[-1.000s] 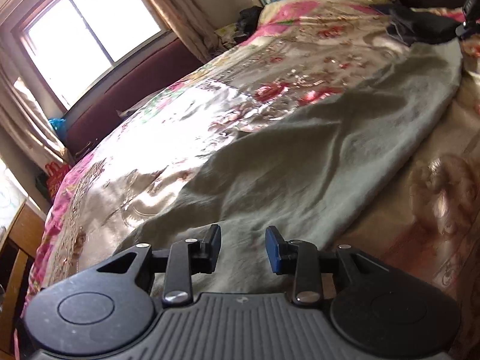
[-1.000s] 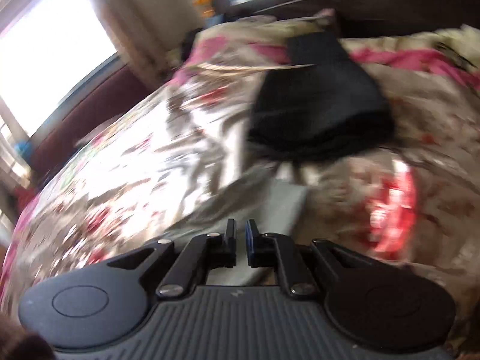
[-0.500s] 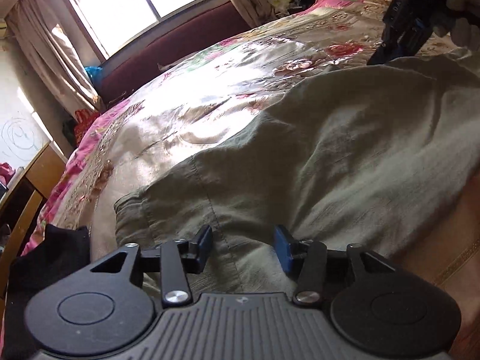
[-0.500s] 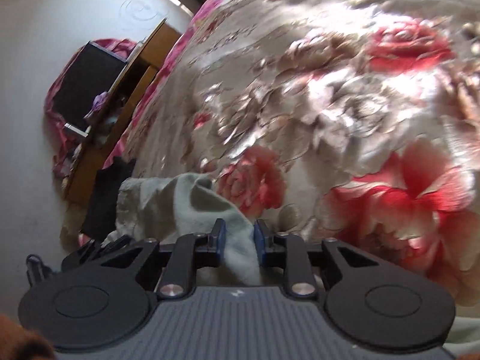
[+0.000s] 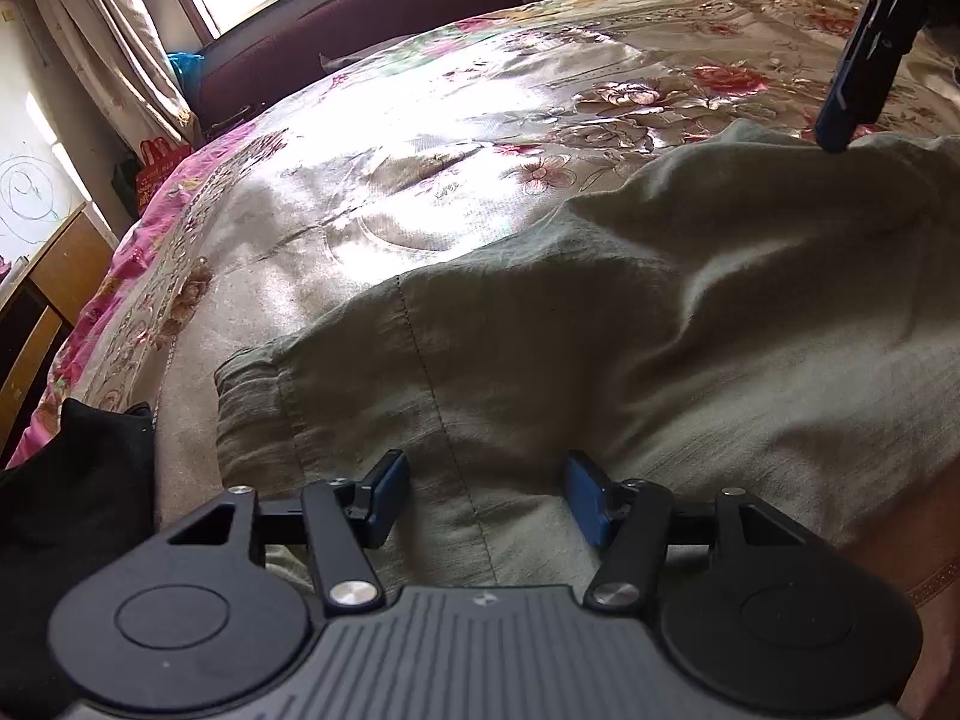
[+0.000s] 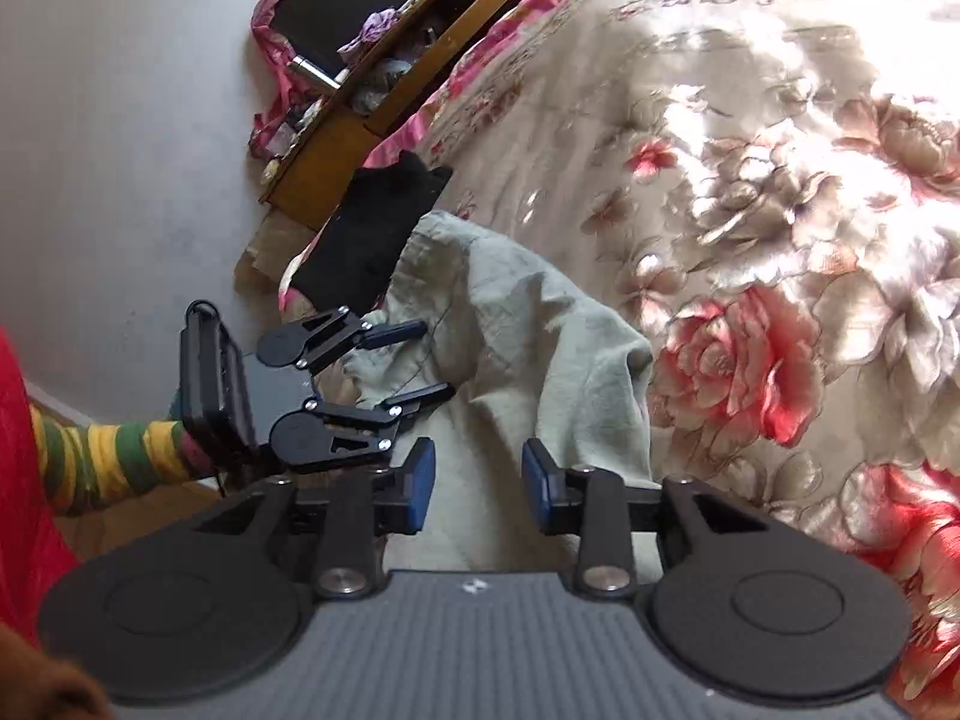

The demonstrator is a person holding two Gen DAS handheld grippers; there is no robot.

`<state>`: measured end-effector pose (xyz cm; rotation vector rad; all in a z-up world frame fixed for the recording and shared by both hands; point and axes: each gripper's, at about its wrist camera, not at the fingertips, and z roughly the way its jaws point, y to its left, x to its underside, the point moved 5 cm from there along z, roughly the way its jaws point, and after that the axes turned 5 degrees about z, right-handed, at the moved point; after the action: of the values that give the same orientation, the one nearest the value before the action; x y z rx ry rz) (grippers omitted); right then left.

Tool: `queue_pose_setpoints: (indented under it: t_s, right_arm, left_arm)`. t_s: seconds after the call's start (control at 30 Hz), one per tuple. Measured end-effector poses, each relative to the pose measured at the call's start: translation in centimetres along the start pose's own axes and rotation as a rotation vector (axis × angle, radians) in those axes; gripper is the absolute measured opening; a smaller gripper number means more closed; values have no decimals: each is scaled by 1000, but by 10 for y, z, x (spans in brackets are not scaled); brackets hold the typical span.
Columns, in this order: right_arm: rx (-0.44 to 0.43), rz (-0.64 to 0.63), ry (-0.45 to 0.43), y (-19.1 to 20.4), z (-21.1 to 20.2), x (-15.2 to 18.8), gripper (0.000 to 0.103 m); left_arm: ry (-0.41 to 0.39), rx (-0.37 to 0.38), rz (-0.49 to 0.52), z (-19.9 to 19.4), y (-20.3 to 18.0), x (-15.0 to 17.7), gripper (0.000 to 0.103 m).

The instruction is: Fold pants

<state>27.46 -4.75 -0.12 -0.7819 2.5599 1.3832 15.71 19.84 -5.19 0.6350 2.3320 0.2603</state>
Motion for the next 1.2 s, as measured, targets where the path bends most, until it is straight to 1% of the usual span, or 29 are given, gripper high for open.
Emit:
queue_pose_setpoints:
  t_s: [0.03,0.07,0.13,0.17,0.2,0.23,0.3,0.33,0.4,0.47,0.53,0.57,0.67,0.77,0.87,0.97,1.0,1.07,1.1,1.17,1.2]
  right_arm:
    - [-19,19,6,-3,1,-3,35]
    - [-22,21,-7,-4,-1,-6,35]
    - [4,23,-88,-13,-14,-15,35]
    - [15,57,-120,-21,-18,-20,36]
    - [24,91,-141,-31,-21,-22,37]
    - [40,122,-140,-44,-20,-23,37]
    - [57,154,-77,-58,-7,-18,37]
    - [49,166,-40,-60,1,-13,37]
    - [-23,146,18,-50,10,-4,37]
    - [-73,120,52,-35,13,0,37]
    - [-105,88,82,-25,13,1,37]
    - [-113,77,82,-23,13,0,37]
    - [-140,115,94,-24,20,-5,37]
    - [-74,83,124,-21,10,-1,38]
    - [-63,111,150,-19,4,6,38]
    - [-35,93,160,-19,21,7,39]
    - [-32,93,174,-17,30,5,39]
    - [-79,70,217,-9,42,7,40]
    - [-61,35,247,-4,48,9,41]
    - [66,-104,272,0,48,14,41]
    - [85,-137,272,0,45,16,41]
  left_arm:
    - [6,2,-2,1,0,0,72]
    - [13,4,-3,2,1,-2,73]
    - [28,6,-1,2,2,-4,74]
    - [33,7,5,2,2,-5,74]
    - [36,8,9,3,2,-5,74]
    - [39,9,7,3,2,-5,75]
    - [48,9,-13,6,4,-6,76]
    - [53,10,-22,7,5,-6,76]
    - [59,10,-25,7,6,-7,77]
    - [65,12,-21,8,6,-8,77]
    - [73,17,-21,9,7,-9,77]
    - [77,19,-25,10,7,-9,78]
    - [80,16,-26,12,8,-10,79]
    - [73,13,-16,11,7,-9,79]
    - [70,14,-31,12,8,-8,81]
    - [74,14,-33,13,8,-9,81]
    - [74,14,-28,12,8,-9,81]
    - [71,11,-12,11,7,-10,81]
    - [70,10,-8,11,7,-10,81]
    - [66,12,-6,12,7,-10,81]
    - [64,13,-12,12,7,-9,81]
